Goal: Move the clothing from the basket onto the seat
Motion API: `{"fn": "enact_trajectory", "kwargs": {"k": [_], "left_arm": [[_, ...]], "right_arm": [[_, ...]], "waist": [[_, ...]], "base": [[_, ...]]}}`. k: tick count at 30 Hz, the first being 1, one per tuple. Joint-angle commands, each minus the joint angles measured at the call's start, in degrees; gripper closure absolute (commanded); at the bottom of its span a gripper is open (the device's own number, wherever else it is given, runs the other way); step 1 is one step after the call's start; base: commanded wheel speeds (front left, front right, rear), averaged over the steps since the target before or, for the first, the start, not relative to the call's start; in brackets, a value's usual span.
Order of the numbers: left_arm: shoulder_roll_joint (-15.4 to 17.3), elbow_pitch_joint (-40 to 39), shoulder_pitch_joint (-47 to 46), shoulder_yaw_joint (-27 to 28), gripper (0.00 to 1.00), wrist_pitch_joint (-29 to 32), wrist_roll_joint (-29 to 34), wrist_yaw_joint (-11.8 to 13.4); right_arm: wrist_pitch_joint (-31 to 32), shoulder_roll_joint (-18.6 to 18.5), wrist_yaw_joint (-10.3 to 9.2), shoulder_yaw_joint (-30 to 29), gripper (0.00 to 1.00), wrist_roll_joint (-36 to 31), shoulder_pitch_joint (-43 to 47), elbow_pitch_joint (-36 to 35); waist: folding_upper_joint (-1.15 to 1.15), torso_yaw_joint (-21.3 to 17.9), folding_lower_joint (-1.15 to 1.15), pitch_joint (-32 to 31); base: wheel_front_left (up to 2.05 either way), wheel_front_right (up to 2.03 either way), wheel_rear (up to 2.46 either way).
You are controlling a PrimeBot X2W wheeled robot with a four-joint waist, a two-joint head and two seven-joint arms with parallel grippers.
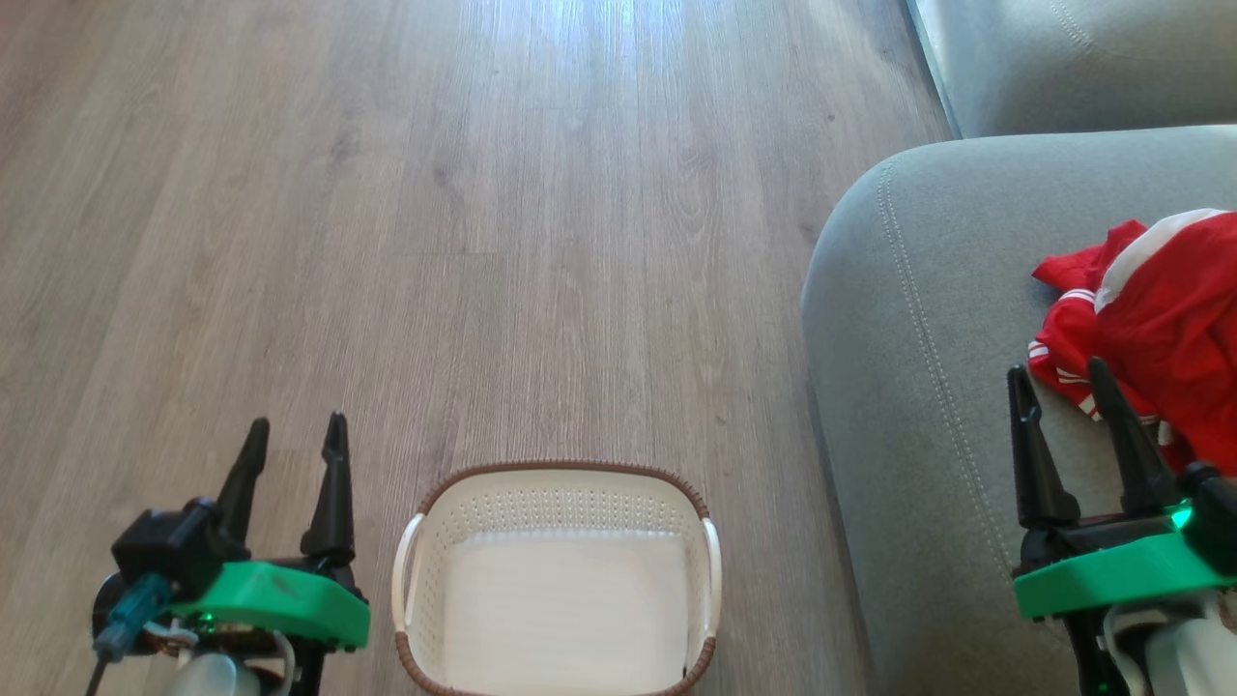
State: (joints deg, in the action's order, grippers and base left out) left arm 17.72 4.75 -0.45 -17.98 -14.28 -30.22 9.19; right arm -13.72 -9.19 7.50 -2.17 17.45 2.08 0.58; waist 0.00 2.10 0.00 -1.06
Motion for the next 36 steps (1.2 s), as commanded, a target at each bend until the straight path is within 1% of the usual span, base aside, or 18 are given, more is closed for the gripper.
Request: {"fn": "enact_trajectory", "kwargs": {"k": [1,12,20,34,35,36], "left_arm": [[0.32,-1.13,-1.64,3.03,0.00,-0.72,0.90,-0.62],[-3.68,1.41,-0.93,6.78,0.00,-0.72,5.00,-4.59],[-5.24,2.16,-0.89,8.08,0.00,-0.72,6.61,-5.94],[-6.44,3.04,-0.97,9.19,0.00,-0.72,8.16,-7.63],[-6.90,4.71,1.03,6.90,1.00,0.00,7.86,-7.70],[-7.00,5.33,1.05,6.79,1.00,0.15,7.79,-7.68]], "right_arm": [[-0.65,-0.50,-0.01,0.66,0.00,-0.51,-0.31,-1.43],[-1.16,0.78,-0.01,0.87,0.00,-0.96,-0.56,-1.14],[-1.23,0.60,-0.01,1.09,0.00,-0.71,-0.98,-0.99],[-1.27,0.60,-0.01,1.26,0.00,-0.43,-1.17,-1.09],[-0.68,1.46,0.00,0.14,1.00,-0.56,0.88,0.67],[-0.66,1.55,0.01,0.26,1.00,-0.54,0.91,1.41]], "waist": [[0.00,0.00,0.00,-0.01],[0.00,-0.53,0.00,-0.10],[0.00,-0.80,0.00,-0.21],[0.00,-0.91,0.00,-0.04],[0.00,-0.91,0.00,-0.04],[0.00,-0.91,0.00,-0.03]], "base": [[0.00,0.00,0.00],[0.00,0.00,0.00],[0.00,0.00,0.00],[0.00,0.00,0.00],[0.00,0.00,0.00],[0.00,0.00,0.00]]}}
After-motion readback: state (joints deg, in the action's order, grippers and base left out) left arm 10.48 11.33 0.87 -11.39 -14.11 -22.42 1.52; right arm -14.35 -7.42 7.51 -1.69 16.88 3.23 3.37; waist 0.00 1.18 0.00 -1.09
